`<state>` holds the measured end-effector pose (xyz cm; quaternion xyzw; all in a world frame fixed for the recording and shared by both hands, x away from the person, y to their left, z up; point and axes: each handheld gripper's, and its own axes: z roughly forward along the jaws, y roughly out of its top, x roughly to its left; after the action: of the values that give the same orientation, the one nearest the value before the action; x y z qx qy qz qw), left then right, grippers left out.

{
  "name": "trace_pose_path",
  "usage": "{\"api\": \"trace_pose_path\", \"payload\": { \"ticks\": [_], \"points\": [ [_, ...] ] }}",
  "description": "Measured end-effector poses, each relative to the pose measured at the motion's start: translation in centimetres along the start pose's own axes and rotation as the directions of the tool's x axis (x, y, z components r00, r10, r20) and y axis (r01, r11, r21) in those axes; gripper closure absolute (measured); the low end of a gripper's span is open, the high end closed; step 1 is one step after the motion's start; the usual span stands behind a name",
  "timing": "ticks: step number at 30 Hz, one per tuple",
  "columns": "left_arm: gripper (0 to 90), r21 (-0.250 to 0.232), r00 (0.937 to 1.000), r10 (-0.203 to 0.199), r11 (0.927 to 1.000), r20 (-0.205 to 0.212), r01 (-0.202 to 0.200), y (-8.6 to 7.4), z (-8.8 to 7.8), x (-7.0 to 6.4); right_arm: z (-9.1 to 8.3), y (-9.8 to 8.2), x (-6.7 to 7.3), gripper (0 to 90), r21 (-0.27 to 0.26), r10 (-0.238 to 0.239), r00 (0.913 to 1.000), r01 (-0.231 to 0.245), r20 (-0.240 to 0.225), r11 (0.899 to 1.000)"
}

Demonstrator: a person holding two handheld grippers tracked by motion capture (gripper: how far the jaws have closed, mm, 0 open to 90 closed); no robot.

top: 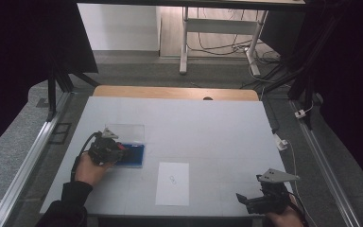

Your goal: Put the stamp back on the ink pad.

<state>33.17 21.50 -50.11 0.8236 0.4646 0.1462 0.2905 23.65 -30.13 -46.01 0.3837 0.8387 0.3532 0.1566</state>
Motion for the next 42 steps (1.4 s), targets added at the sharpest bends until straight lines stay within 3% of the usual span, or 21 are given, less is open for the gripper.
{"api": "trace_pose_path", "payload": {
  "ticks": [11,21,26,28,34,42],
  "points": [
    [55.6,-0.006,0.9998,-0.014,0.9999,0.014,0.014,0.0,0.1,0.1,0.0,0.0,0.0,0.0,-0.001,-0.004,1.0000,0.004,-0.001,1.000],
    [37.5,-0.049,0.9992,-0.029,0.9984,0.027,0.030,0.1,-0.5,0.0,0.0,0.0,0.0,0.0,-0.002,-0.004,1.0000,0.004,-0.001,1.000],
    [25.8,-0.085,0.9957,-0.050,0.9948,0.078,0.056,0.2,-1.1,0.1,0.0,0.0,0.0,0.0,-0.002,-0.003,1.0000,0.003,-0.001,1.000],
    [19.8,-0.076,0.9951,-0.058,0.9950,0.080,0.064,0.3,-1.2,-0.1,0.0,0.0,0.0,0.1,-0.002,-0.003,1.0000,0.003,-0.002,1.000],
    [8.9,-0.055,0.9970,-0.031,0.9978,0.070,0.035,0.3,-1.7,-0.6,0.0,0.0,0.0,0.1,-0.001,-0.004,1.0000,0.004,-0.002,1.000],
    [0.0,-0.075,0.9896,-0.056,0.9950,0.133,0.066,0.2,-2.7,-0.8,0.0,0.0,0.0,0.0,-0.001,-0.003,1.0000,0.003,-0.002,1.000]
  ]
}}
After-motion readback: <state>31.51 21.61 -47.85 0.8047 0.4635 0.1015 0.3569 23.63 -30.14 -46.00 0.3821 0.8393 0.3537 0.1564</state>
